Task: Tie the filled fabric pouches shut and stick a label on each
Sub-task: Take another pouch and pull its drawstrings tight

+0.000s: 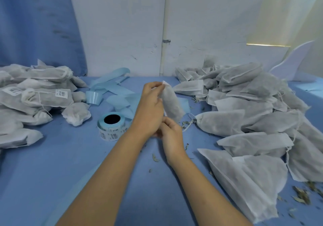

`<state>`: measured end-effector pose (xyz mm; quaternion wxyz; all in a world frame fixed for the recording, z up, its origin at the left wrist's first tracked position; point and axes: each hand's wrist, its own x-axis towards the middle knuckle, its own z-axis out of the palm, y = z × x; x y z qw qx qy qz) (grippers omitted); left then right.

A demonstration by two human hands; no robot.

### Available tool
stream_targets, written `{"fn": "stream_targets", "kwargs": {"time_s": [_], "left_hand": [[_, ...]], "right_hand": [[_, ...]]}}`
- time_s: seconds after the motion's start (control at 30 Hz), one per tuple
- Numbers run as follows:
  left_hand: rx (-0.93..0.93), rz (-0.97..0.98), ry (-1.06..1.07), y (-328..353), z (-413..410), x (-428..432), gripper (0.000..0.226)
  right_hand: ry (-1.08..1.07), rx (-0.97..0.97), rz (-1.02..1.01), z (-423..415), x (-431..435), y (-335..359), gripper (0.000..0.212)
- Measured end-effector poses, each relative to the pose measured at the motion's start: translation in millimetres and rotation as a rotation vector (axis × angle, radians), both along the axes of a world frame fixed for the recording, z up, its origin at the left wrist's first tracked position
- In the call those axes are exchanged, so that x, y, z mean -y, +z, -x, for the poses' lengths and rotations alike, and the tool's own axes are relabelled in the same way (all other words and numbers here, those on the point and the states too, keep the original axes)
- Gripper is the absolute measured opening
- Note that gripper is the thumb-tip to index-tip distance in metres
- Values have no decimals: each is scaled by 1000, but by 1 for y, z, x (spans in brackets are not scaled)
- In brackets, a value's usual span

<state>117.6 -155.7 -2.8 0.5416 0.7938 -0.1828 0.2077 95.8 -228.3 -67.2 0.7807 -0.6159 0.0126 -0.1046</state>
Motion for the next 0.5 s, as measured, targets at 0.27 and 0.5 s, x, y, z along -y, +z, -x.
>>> {"fn": "stream_targets", "kwargs": {"time_s": [0.27, 0.5], "left_hand": [[0, -20, -29, -27, 26, -19, 51], [-57, 167, -8, -34, 36, -17, 42]], "right_hand": [[96, -50, -331, 1, -5, 12, 27], [157, -159, -623, 0, 0, 19, 21]]}}
